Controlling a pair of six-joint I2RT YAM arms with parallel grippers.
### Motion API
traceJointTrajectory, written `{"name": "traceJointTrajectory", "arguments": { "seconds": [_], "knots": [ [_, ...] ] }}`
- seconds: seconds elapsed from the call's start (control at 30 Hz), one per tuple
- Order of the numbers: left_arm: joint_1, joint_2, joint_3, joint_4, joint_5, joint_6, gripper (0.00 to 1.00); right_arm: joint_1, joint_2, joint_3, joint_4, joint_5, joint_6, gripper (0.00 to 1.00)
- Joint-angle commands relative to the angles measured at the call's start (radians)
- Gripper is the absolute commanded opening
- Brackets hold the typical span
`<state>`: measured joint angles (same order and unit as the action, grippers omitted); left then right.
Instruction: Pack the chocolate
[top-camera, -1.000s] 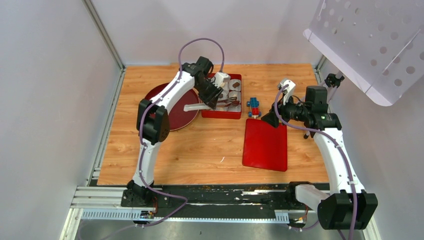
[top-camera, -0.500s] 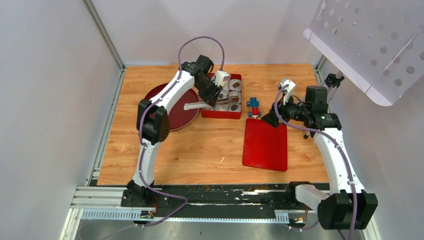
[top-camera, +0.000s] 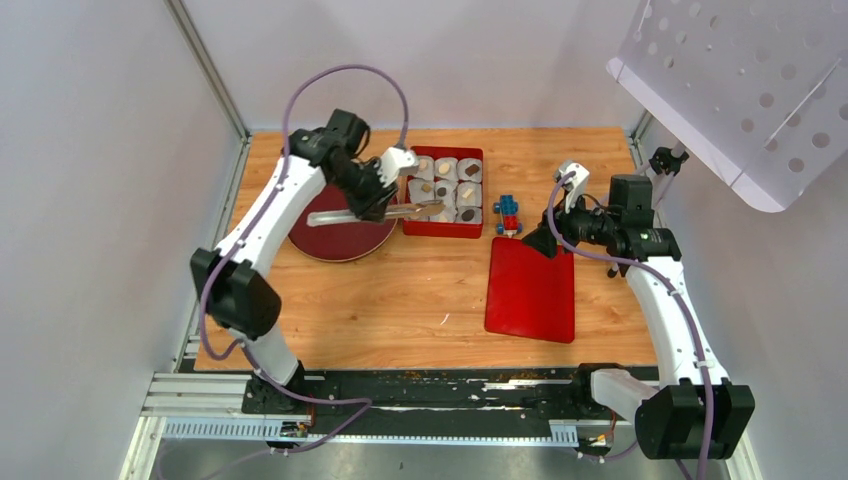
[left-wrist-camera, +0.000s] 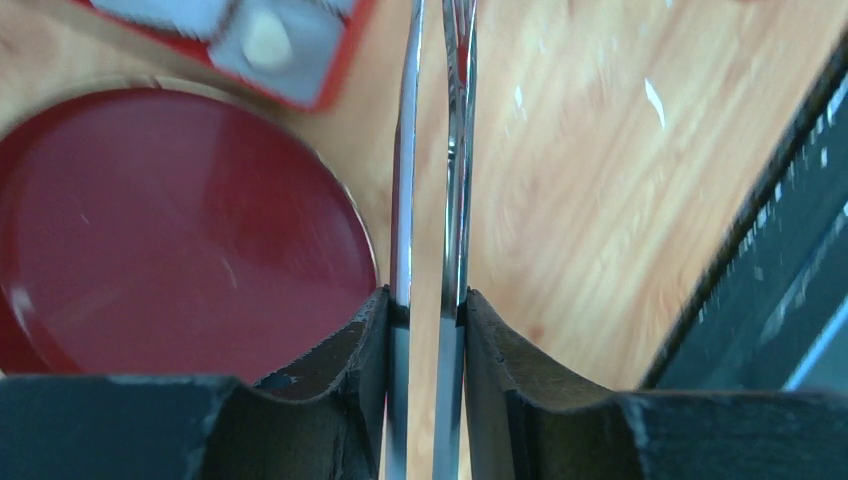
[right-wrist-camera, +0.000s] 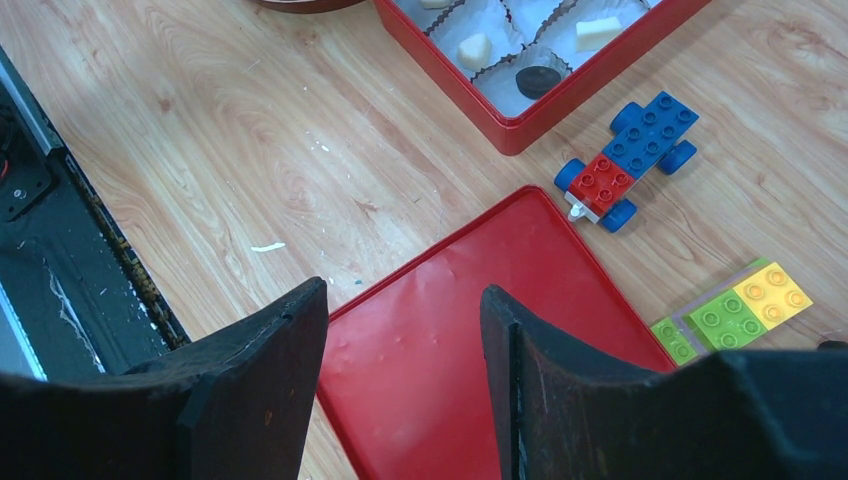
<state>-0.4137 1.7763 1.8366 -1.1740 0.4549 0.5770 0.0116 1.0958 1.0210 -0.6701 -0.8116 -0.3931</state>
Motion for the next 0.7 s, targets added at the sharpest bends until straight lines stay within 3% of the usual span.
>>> {"name": "traceJointTrajectory", "arguments": {
  "seconds": [0.0, 0.13, 0.2, 0.47, 0.67],
  "knots": [
    [0.097, -0.14, -0.175, -0.182, 0.055, 0.251, 0.37, -0.002, -0.01, 0.02, 0.012, 0.006, -0.016, 0.57],
    [0.152, -0.226, -0.322, -0.348, 0.069, 0.518, 0.4, -0.002, -0.011, 0.005, 0.032, 0.006, 0.002, 0.58],
    [0.154, -0.274, -0.428, -0.33, 0.002, 0.58, 0.4, -0.002, -0.018, -0.009, 0.052, 0.0, 0.02, 0.59],
    [0.194, -0.42, -0.777, -0.075, -0.192, 0.579, 0.45, -0.002, -0.027, -0.011, 0.022, -0.006, -0.001, 0.59],
    [0.359, -0.414, -0.848, -0.023, -0.115, 0.634, 0.46, -0.002, -0.026, -0.007, 0.013, -0.011, -0.01, 0.59]
  ]
}}
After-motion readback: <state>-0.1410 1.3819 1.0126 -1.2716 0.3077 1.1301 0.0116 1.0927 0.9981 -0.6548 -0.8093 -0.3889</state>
